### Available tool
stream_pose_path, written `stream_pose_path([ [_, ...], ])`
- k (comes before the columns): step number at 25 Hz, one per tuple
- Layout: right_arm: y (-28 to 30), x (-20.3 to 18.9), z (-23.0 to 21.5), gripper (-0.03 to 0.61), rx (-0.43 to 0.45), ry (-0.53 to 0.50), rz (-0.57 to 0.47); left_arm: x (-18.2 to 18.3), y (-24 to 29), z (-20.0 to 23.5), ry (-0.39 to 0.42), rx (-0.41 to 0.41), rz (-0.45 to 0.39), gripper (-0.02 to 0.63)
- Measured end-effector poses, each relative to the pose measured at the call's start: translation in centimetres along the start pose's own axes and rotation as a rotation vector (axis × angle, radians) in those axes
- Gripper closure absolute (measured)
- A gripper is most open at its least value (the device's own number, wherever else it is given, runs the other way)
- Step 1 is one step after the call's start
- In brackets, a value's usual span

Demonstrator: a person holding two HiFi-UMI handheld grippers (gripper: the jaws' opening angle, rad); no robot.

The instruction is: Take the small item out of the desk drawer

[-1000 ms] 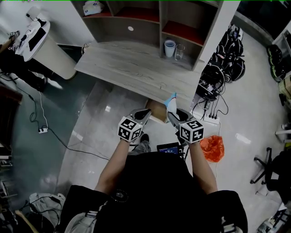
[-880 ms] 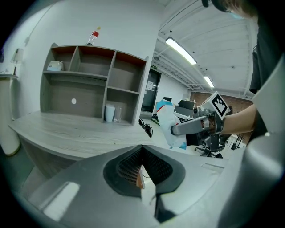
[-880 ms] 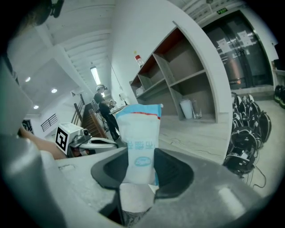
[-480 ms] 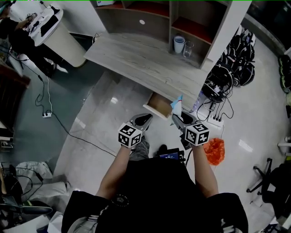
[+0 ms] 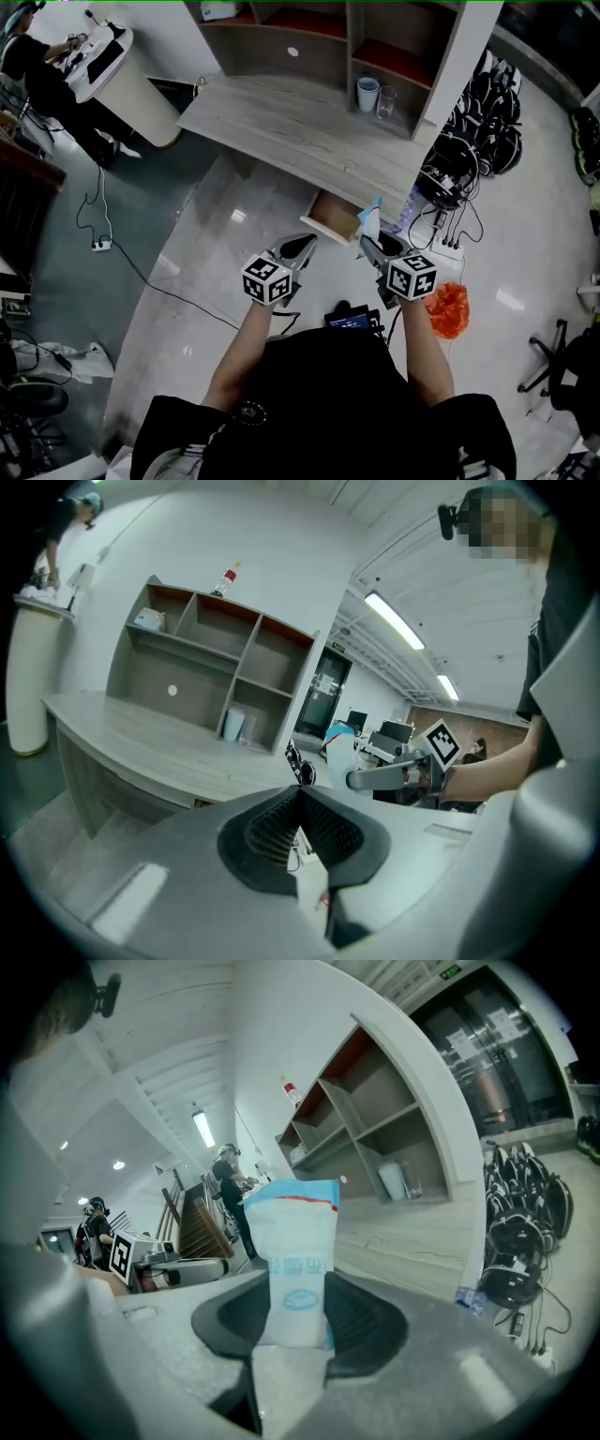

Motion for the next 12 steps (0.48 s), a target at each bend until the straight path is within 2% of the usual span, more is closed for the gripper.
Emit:
stream_pose_path([
  [5,-0.5,-0.7,2.5,0.417,-0.031,-0.001,-0.018,0.0,-2.5,-0.5,-0.005,-0.032,-0.028,0.612],
  [12,-1.6,-2.4,6.1,0.417,-0.070,-0.013,-0.015,-2.6,-6.2,-0.7,-0.002,-0.035,-0.004,0.612],
])
Point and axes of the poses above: the fingertips, and each gripper's own axes: y forward along the fingers, z to its left, x out of its top, the point moved 2 cm from there along -y, backward along the fingers, and after that the axes turned 2 degrees about -y, right-handed, at the moved point
